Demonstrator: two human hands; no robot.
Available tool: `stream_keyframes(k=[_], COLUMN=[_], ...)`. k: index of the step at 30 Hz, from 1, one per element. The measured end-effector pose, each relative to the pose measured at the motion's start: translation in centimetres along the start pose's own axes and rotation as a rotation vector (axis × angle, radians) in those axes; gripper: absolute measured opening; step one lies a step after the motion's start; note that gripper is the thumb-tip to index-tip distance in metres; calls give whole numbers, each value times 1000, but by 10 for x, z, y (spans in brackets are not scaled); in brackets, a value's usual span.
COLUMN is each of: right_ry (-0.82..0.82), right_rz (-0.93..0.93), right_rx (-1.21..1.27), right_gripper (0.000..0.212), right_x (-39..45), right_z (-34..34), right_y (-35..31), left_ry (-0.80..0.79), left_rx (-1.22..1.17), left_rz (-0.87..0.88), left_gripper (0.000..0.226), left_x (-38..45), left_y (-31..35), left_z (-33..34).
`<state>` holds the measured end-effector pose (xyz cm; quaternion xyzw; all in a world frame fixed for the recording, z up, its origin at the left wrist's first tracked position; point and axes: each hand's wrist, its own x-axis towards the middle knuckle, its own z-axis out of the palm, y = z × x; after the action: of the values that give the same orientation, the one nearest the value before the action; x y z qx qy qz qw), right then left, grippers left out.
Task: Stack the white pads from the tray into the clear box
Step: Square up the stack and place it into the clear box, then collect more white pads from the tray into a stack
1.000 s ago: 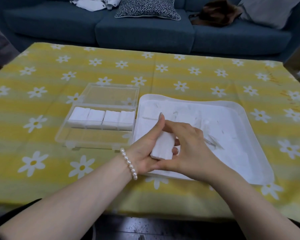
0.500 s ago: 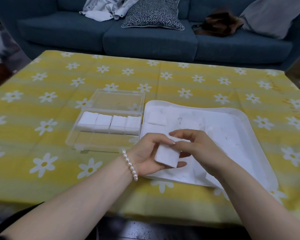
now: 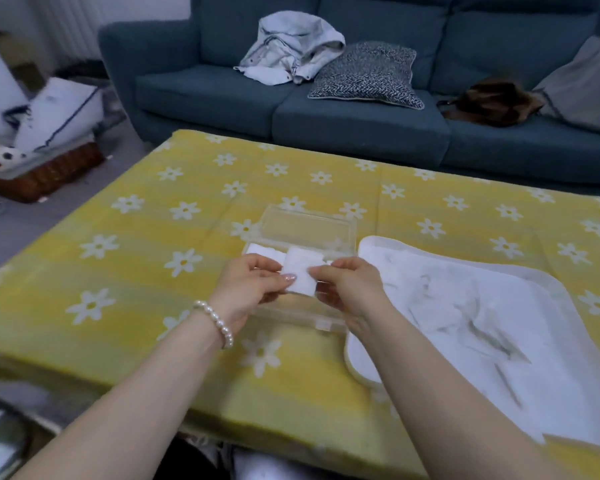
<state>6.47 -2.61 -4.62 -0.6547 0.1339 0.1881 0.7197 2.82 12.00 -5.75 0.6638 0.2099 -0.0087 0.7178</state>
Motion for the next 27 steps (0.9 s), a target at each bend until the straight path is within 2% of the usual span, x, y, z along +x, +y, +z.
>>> stream_keyframes(k=[3, 6, 9, 15, 19, 22, 25, 27], right_ry=[-40, -53, -18, 12, 31, 106, 149, 136], right_rz=[115, 206, 216, 194, 96, -26, -87, -124], right_rx=[75, 1, -143, -401, -572, -734, -842, -919], right_gripper=[22, 17, 19, 26, 28, 12, 20, 22], right_x=[20, 34, 42, 49, 54, 54, 49, 44], right_z=[37, 62, 74, 84, 86, 91, 94, 96], right_y=[2, 9, 18, 29, 38, 50, 58, 60], left_ry=[160, 309, 292, 258, 294, 301, 265, 224], left_rx=[43, 187, 298, 614, 758, 807, 916, 984], left_rz=[44, 106, 95, 135, 156, 150, 140, 133], left_gripper=[15, 20, 24, 20, 21, 19, 25, 21], left_x=[15, 31, 38, 33, 31, 31, 33, 35], left_y=[0, -5, -15, -27, -25, -25, -25, -26], left_z=[-35, -65, -75, -63, -59, -55, -51, -47])
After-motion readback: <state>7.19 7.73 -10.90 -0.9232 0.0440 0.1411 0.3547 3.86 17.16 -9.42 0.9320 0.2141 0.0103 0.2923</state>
